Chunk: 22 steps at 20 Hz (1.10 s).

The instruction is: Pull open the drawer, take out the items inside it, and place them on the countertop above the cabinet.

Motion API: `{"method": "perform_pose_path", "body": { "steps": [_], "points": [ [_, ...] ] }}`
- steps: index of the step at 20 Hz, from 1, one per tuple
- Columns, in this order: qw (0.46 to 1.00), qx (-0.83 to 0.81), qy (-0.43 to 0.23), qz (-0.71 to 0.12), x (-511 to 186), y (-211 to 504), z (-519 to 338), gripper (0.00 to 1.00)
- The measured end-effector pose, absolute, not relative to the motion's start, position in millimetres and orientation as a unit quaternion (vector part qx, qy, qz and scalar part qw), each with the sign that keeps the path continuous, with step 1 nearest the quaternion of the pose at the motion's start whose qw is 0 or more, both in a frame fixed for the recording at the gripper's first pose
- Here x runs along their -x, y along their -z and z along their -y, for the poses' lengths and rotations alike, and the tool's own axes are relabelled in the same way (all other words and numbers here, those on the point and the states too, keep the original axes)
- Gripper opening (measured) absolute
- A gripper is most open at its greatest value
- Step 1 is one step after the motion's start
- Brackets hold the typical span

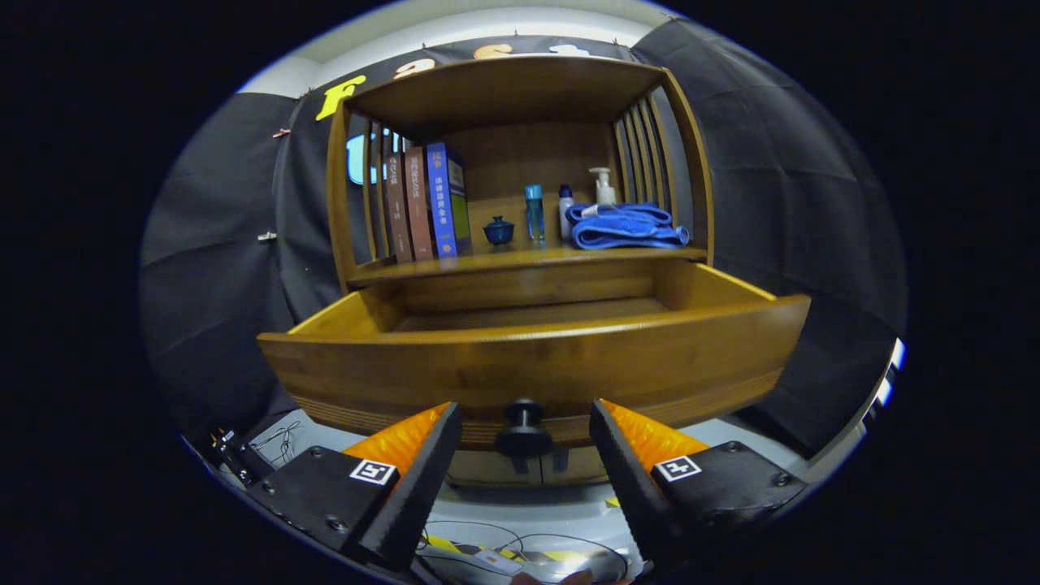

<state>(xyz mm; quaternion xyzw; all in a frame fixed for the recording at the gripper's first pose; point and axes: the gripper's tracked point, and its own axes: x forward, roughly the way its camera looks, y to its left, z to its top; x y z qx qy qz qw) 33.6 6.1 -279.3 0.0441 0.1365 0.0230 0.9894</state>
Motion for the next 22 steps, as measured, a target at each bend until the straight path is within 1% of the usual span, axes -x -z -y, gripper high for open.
{"method": "perform_pose_path", "body": {
  "steps": [4, 6, 10, 13, 16, 20, 22],
  "points": [
    [0.988, -0.038, -0.061, -0.139, -44.9, 221.7, -15.4, 1.00],
    [0.988, -0.036, -0.055, -0.140, -60.5, 198.0, -8.8, 1.00],
    [0.978, -0.045, -0.055, -0.195, -94.8, 181.0, -17.7, 1.00],
    [0.969, -0.038, -0.066, -0.236, -119.6, 185.5, -26.2, 1.00],
    [0.957, -0.038, -0.024, -0.287, -144.3, 202.8, -13.3, 1.00],
    [0.916, -0.052, -0.002, -0.397, -166.6, 253.4, -4.5, 1.00],
    [0.898, -0.040, 0.002, -0.438, -174.7, 276.8, -0.6, 1.00]
  ]
}}
